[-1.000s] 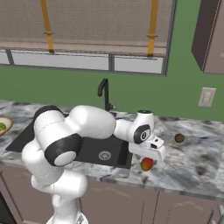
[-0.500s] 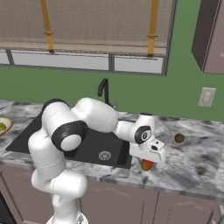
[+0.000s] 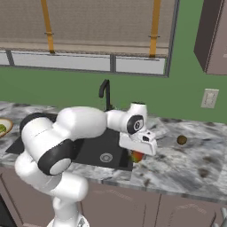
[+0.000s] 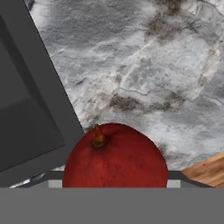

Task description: There is a mixed pile of frozen fruits and vegetables on the counter. Locate all the frozen vegetables and place the items in a bowl on the counter. Take all the frozen fruits and defrost them in a running sink.

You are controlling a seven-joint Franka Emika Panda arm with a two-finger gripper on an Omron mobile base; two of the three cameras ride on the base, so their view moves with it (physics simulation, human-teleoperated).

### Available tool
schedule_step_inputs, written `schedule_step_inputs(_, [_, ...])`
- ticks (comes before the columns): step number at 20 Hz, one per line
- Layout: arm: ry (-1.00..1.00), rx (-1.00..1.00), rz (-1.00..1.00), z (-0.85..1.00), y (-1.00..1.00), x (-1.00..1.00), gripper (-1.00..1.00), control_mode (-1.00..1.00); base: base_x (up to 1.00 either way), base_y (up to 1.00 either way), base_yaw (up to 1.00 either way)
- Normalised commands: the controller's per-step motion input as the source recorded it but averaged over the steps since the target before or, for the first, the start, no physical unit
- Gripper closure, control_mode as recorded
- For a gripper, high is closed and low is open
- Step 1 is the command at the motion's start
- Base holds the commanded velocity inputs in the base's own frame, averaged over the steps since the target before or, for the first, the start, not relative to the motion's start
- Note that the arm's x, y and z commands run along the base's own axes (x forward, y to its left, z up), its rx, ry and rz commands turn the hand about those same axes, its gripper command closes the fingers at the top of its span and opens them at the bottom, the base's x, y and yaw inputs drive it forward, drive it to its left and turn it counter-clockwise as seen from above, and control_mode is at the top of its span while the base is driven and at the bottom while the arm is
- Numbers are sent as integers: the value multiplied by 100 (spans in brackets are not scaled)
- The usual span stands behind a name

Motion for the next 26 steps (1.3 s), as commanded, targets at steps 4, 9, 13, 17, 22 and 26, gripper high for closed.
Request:
schedule_step_inputs(4, [0, -2, 13, 62, 100, 21, 100, -100, 0, 0, 0])
schedule_step_inputs(9, [11, -1, 17, 6, 100, 71, 100, -100, 0, 0, 0])
schedule_step_inputs(13, [18, 1, 6, -34, 99, 100, 100, -100, 0, 0, 0])
schedule_step_inputs(17, [1, 8, -3, -66, 48, 72, 100, -100, 0, 0, 0])
schedule_step_inputs(22, [-2, 33, -15, -92, -2, 36, 100, -100, 0, 0, 0])
schedule_step_inputs(26, [0, 3, -4, -21, 11, 55, 100, -100, 0, 0, 0])
